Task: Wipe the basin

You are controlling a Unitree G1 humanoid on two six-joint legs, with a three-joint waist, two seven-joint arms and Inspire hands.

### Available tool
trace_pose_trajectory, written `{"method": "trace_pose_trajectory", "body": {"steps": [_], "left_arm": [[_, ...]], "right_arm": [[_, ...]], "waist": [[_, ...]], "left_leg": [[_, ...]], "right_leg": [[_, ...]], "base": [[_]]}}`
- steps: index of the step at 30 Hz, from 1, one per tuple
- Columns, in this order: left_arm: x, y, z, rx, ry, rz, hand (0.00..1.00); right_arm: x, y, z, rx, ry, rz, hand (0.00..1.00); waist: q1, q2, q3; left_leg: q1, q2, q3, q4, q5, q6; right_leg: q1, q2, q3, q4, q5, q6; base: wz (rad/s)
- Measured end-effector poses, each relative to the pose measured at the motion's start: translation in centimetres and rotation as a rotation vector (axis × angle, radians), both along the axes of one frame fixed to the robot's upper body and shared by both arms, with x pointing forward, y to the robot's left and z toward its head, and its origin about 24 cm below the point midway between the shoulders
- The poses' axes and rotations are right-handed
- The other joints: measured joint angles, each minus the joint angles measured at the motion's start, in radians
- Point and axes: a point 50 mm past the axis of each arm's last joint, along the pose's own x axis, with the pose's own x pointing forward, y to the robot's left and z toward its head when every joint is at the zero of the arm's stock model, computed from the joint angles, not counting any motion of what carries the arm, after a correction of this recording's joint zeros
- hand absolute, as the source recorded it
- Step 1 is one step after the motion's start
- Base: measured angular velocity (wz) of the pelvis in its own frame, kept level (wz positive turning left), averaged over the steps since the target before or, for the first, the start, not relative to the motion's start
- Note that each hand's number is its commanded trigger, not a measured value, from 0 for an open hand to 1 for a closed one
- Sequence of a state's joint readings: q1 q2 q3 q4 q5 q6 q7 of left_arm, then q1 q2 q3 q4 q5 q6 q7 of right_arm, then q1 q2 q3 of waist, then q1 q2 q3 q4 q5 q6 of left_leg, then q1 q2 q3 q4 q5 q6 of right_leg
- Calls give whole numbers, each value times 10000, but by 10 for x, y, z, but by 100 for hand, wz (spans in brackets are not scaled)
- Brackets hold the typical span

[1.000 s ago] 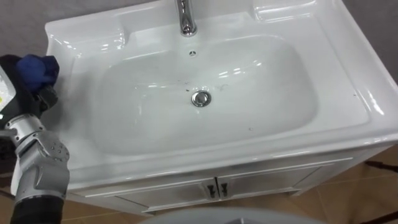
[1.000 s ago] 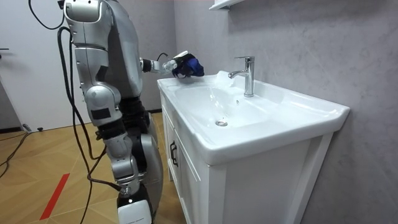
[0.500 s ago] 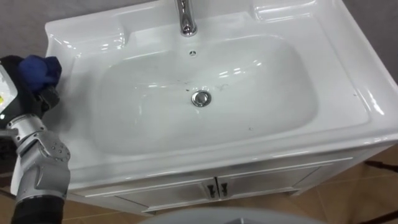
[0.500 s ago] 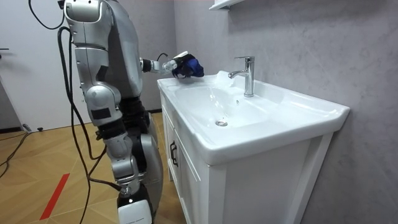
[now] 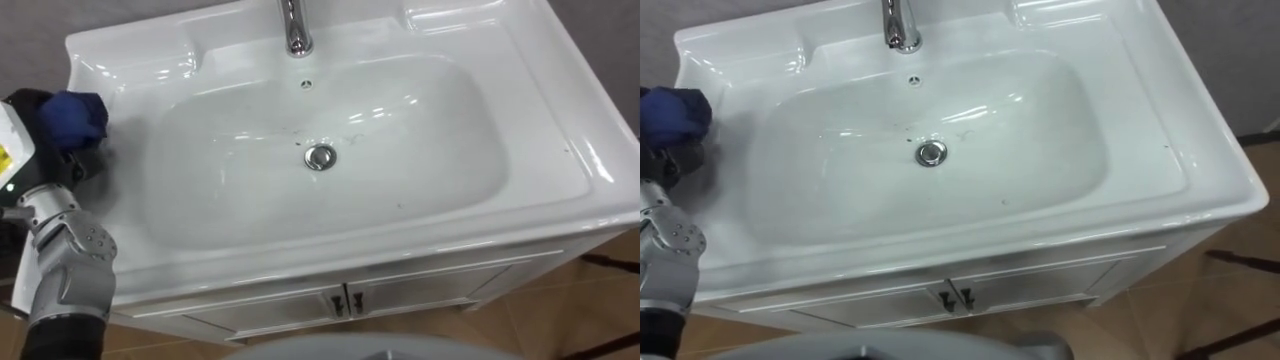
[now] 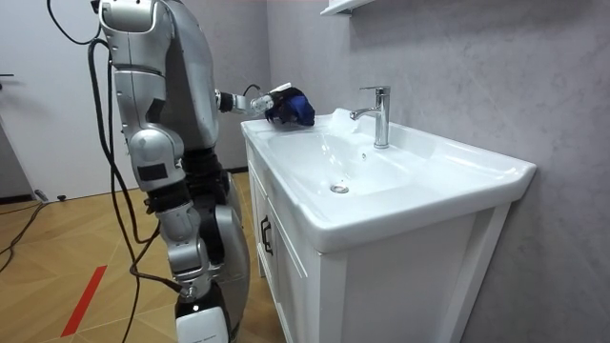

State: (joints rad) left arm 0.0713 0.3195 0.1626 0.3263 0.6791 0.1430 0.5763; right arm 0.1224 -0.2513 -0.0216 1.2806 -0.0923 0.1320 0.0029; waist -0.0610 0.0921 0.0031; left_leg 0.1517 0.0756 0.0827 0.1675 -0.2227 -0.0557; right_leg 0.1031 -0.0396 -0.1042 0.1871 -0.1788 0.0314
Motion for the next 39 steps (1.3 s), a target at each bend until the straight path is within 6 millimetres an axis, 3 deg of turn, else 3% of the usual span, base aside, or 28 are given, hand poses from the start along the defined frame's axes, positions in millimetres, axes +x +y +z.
{"method": "trace_pose_trajectory", "body": {"steps": [18,39], "left_arm": [[3,-7,2,-84,-362,-723,0],[5,-10,2,-301,-247,-1149,0]], "right_arm": [[1,1,0,184,-67,172,0],[5,2,-1,240,-130,385,0]], "waist": [[-174,18,-21],[-193,-64,17]], "left_leg": [[5,1,8,0,0,0],[-13,-2,-20,0,0,0]], "right_leg": [[35,3,7,12,0,0],[37,3,-21,-1,0,1]], "base": [[0],[0]]}}
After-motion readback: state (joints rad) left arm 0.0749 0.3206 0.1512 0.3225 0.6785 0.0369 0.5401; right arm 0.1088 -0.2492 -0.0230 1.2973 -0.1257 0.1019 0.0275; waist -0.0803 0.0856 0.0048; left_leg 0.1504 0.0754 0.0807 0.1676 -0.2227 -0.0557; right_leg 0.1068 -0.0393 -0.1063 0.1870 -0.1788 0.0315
